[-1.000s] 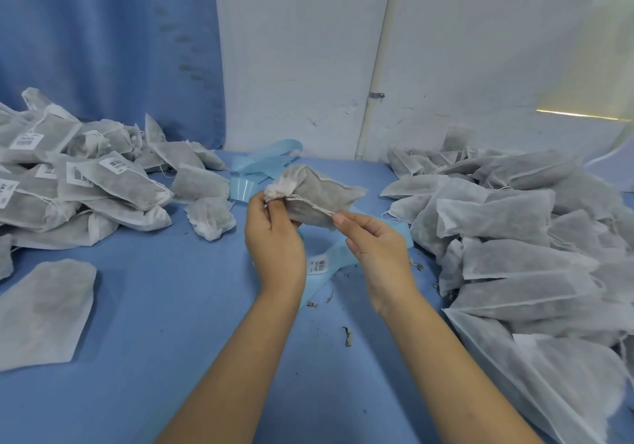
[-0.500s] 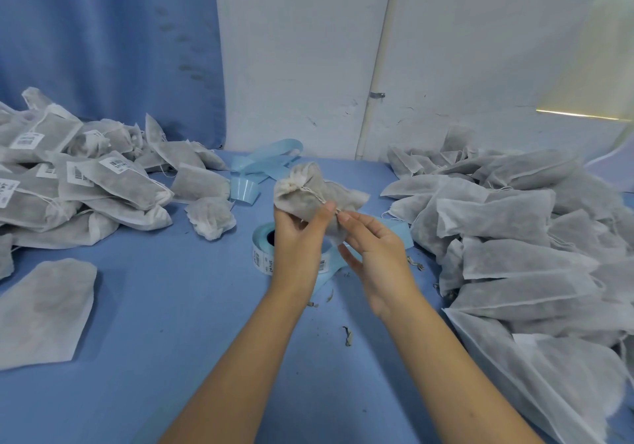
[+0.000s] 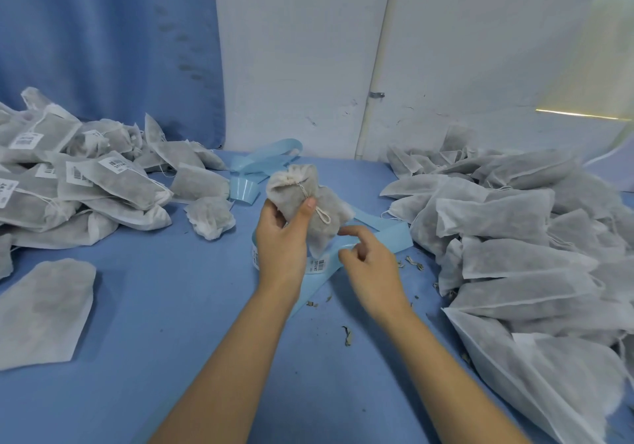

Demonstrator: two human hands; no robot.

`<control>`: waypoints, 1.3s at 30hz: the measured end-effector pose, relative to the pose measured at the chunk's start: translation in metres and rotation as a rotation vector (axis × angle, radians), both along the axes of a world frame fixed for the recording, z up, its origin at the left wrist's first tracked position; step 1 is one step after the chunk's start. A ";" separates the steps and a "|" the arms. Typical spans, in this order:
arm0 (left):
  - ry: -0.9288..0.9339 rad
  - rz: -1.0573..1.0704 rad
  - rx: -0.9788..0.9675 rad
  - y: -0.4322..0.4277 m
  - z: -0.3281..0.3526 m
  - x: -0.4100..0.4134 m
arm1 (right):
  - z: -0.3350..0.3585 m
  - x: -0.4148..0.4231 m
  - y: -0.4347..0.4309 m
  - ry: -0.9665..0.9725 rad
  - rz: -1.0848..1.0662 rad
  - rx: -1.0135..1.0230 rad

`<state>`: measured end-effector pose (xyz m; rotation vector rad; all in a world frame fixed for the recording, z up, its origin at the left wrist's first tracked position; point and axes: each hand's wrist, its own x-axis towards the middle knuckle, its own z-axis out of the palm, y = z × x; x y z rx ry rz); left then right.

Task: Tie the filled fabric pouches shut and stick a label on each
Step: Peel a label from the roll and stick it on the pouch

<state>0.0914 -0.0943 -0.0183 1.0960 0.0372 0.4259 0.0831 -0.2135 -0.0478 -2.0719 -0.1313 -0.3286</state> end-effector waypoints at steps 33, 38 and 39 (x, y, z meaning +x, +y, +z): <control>0.197 -0.259 0.643 0.010 -0.024 0.001 | -0.011 0.011 -0.007 0.020 0.018 0.347; 0.196 -0.277 0.616 0.010 -0.022 -0.001 | -0.011 0.012 -0.007 -0.009 0.020 0.420; 0.195 -0.275 0.612 0.010 -0.022 -0.001 | -0.011 0.012 -0.007 -0.017 0.018 0.417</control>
